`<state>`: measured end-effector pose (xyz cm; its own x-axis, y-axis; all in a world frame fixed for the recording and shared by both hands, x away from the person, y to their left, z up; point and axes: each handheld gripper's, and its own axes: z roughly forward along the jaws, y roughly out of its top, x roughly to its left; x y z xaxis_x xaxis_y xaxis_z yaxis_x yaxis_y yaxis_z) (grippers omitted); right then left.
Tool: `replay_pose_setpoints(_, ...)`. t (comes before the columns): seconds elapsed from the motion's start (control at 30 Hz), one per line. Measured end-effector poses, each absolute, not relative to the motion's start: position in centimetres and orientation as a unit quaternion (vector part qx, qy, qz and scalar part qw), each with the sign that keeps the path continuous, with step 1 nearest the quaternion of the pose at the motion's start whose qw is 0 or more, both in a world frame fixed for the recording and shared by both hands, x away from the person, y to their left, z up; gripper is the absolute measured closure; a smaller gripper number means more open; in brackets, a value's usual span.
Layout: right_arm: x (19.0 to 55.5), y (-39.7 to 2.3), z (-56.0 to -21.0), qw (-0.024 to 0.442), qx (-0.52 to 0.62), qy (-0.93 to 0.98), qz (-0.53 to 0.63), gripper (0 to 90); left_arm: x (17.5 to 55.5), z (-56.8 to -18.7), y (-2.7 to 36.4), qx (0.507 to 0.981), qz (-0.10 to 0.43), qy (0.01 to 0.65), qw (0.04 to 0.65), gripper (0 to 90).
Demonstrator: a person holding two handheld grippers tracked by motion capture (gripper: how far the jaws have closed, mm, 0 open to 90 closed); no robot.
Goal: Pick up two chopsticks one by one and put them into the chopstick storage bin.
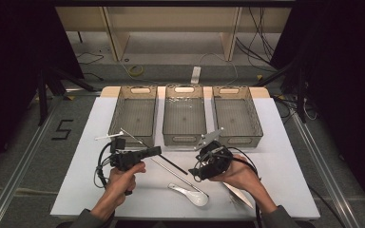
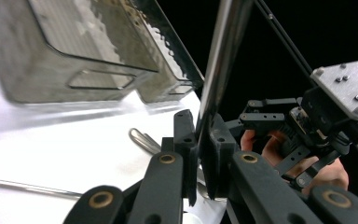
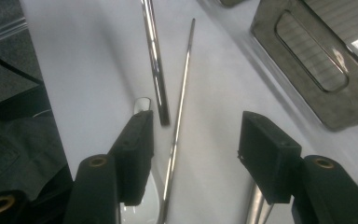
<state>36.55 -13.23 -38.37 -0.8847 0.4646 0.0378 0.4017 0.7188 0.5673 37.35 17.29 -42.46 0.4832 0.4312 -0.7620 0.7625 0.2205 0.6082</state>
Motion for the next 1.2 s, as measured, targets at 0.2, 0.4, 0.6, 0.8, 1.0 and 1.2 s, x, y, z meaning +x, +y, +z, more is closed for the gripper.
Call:
replay_pose_setpoints(0.2, 36.5, -13.7, -38.6, 0.052, 0.241, 0.925, 0.291, 43.1, 38.2, -41.4, 19.4, 0.615, -0.126, 0.496, 0.599, 85.0)
replay_pose_setpoints(0.4, 36.3, -14.3, -39.2, 0.053, 0.247, 0.924, 0.288, 40.5, 39.4, -39.6, 21.9, 0.621, -0.112, 0.502, 0.591, 84.9)
replay_pose_setpoints(0.6, 36.1, -14.7, -40.0, 0.057, 0.249, 0.924, 0.286, 36.8, 41.5, -37.5, 24.3, 0.628, -0.096, 0.513, 0.577, 84.8)
replay_pose_setpoints(0.8, 35.8, -14.8, -40.6, 0.064, 0.248, 0.921, 0.293, 33.4, 44.3, -36.6, 26.0, 0.630, -0.090, 0.531, 0.559, 84.8)
replay_pose_setpoints(1.0, 35.7, -14.8, -41.1, 0.059, 0.248, 0.922, 0.291, 32.9, 46.8, -36.2, 26.6, 0.630, -0.085, 0.548, 0.543, 84.8)
replay_pose_setpoints(1.2, 35.8, -14.9, -41.1, 0.059, 0.251, 0.920, 0.294, 32.9, 48.9, -35.6, 26.6, 0.633, -0.078, 0.557, 0.532, 84.7)
